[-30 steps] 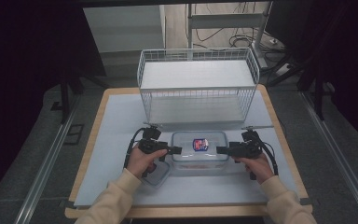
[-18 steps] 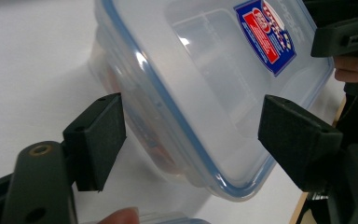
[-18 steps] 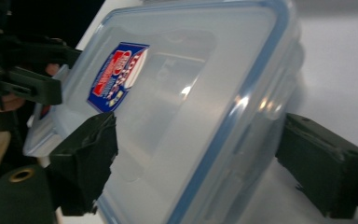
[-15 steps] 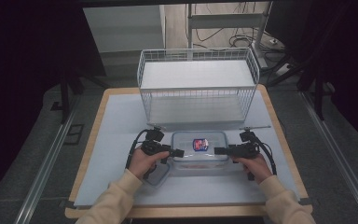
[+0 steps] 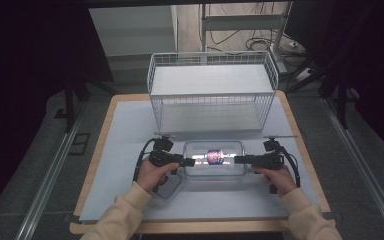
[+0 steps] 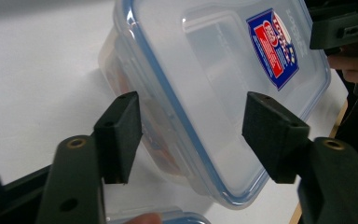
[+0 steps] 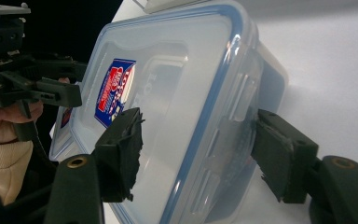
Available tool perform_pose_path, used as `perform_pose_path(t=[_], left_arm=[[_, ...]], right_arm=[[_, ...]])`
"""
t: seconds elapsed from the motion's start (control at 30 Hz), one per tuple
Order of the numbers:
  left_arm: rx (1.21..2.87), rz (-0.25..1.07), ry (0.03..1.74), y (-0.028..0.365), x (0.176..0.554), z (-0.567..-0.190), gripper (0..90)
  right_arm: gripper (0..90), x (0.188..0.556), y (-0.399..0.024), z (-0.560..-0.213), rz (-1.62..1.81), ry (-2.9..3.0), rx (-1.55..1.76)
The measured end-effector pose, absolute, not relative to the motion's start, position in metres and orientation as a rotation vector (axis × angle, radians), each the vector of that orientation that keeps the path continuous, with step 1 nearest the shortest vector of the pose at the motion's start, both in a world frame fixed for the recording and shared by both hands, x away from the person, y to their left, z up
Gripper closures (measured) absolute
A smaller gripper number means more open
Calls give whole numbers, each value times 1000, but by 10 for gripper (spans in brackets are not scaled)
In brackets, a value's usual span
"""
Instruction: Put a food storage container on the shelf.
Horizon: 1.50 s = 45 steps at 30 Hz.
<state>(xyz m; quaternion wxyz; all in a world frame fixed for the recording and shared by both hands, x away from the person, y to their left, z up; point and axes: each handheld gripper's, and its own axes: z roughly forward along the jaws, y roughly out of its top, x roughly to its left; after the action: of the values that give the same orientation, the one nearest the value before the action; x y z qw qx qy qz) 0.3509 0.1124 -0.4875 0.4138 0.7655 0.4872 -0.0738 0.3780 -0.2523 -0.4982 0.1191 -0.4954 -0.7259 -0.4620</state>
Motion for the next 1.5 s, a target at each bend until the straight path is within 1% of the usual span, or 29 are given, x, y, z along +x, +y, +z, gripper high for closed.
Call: perform_pose_path(t=[0.3,0.5,0.77,1.07,1.27,1.5], left_arm=[[1886,-167,1208,118,344,-486,495],[1895,-150,1192,119,340,-484,510],[1888,-143,1193,119,338,-483,526],[1873,-136,1201,118,336,-482,535],[1847,-101,1222,121,334,-479,573],[1847,-70,1226,120,333,-476,591]], right_arm=[[410,372,-256,-494,-1373,-2139,-1419],[424,368,-257,-493,-1389,-2138,-1417],[476,364,-264,-494,-1414,-2107,-1384],[477,361,-263,-493,-1426,-2113,-1400],[510,359,-262,-492,-1445,-2085,-1413],[517,356,-260,-488,-1457,-2088,-1420]])
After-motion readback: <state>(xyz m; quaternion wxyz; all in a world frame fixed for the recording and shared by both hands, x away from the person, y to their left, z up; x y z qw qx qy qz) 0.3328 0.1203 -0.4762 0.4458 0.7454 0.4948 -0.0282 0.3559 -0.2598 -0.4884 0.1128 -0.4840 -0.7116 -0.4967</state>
